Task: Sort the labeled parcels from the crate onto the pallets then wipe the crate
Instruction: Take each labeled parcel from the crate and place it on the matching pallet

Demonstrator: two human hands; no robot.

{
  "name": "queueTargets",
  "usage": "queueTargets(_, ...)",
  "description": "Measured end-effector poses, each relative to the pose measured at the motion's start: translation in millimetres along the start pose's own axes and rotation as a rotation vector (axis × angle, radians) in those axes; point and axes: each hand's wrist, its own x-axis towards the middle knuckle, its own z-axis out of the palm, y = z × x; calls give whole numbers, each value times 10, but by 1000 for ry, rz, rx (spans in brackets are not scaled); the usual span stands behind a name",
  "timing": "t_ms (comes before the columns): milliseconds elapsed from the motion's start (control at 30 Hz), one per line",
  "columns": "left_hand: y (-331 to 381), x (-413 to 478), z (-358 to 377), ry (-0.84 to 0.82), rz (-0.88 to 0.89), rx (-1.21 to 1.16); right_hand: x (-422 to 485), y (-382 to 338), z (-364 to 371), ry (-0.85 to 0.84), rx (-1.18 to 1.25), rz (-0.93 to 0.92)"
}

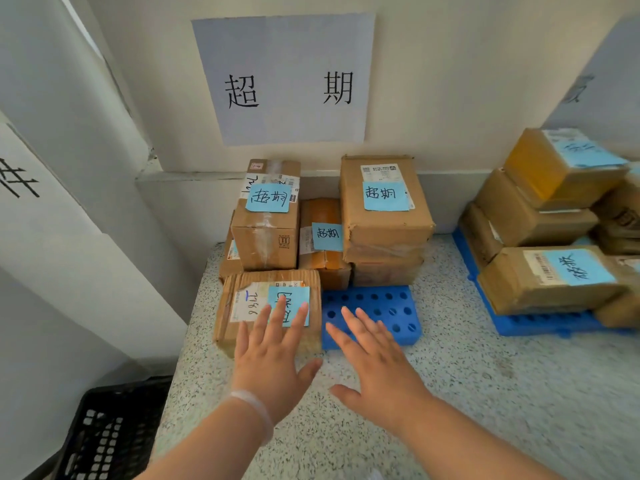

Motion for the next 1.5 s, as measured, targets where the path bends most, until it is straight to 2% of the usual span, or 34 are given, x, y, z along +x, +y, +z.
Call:
queueTargets(267, 1413, -303, -134, 31, 305, 34, -1307, 604, -105, 164, 7, 205)
queueTargets(500, 3297, -1172, -14, -31, 730, 7, -3438, 1196, -187, 248, 71, 637)
queueTargets(633, 4408, -1845, 45, -63, 909, -8, -4710, 1363, -167, 328, 109, 881)
queueTargets(867, 5656, -2950, 318, -158, 1199, -44, -6402, 1388, 148, 431, 116, 1200)
queueTargets(1067, 6325, -3215, 469, -174, 1325, -9, -6887, 1636, 278, 550, 210, 1362)
queueTargets(1233, 6903, -3121, 685, -237, 1366, -3, -6998, 2081, 296, 511, 320, 1406)
queueTargets(1500, 7989, -2603, 1046, -388, 1383, 33, -7187, 3272, 120, 462, 365, 1548)
